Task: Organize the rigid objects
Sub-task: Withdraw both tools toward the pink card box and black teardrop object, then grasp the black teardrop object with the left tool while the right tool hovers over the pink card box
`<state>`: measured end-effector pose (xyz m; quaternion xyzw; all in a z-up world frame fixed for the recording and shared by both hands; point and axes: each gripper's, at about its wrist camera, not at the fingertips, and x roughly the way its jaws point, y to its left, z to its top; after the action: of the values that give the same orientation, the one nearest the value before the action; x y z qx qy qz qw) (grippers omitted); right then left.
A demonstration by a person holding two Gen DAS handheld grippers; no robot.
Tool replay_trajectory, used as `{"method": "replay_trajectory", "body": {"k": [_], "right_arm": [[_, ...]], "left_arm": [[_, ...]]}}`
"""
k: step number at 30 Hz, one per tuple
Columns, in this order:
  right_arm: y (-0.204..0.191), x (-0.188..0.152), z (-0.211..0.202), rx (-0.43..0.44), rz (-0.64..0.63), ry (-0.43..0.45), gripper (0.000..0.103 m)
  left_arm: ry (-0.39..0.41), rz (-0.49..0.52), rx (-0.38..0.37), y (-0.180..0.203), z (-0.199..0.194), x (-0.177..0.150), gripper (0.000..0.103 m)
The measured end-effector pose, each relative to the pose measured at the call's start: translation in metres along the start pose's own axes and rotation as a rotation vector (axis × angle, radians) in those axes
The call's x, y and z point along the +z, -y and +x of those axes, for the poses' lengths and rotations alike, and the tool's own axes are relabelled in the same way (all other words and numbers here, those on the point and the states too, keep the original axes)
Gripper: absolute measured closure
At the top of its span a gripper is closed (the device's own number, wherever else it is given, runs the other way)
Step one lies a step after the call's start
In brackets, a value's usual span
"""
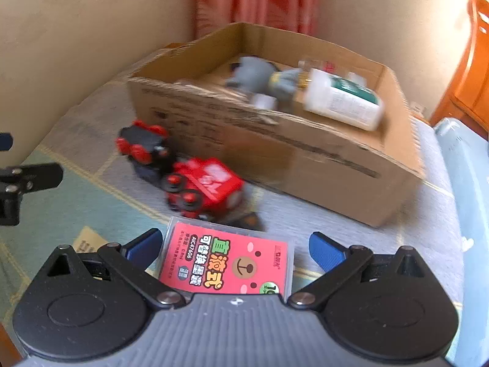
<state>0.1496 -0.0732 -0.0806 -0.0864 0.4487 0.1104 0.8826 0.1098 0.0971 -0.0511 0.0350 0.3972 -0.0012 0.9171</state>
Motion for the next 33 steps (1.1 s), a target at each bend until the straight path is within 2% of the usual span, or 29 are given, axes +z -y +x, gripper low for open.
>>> {"method": "replay_trajectory", "body": {"k": [8,12,17,23,27,33], "right_arm": [[0.049,-0.016,-0.004,-0.054,0.105,-0.013,0.0],[0.066,-0.026,-0.004,-0.057,0.144,-0.012,0.0],[0.077,-0.03,-0.007,-0.079,0.146,-0.004,0.0],[0.088,-0.028,-0.011,-0.053,0.16,0.012,0.0],[0.093,-0.03,-0.016,-0.02,0.157,0.011,0.0],[0.087,-0.037,-0.024,0.027,0.067,0.005,0.0]], "left_arm": [[-0.01,0.067,-0.049,0.029,0.001,0.002,0.001],[-0.027,0.107,-0.11,0.045,0.003,0.002,0.001],[-0.053,0.178,-0.232,0.073,0.006,-0.002,0.001],[-0.077,0.267,-0.296,0.101,0.022,-0.009,0.001],[-0.104,0.285,-0.257,0.104,0.033,-0.012,0.001],[-0.119,0.193,-0.233,0.077,0.036,-0.014,0.0]]}}
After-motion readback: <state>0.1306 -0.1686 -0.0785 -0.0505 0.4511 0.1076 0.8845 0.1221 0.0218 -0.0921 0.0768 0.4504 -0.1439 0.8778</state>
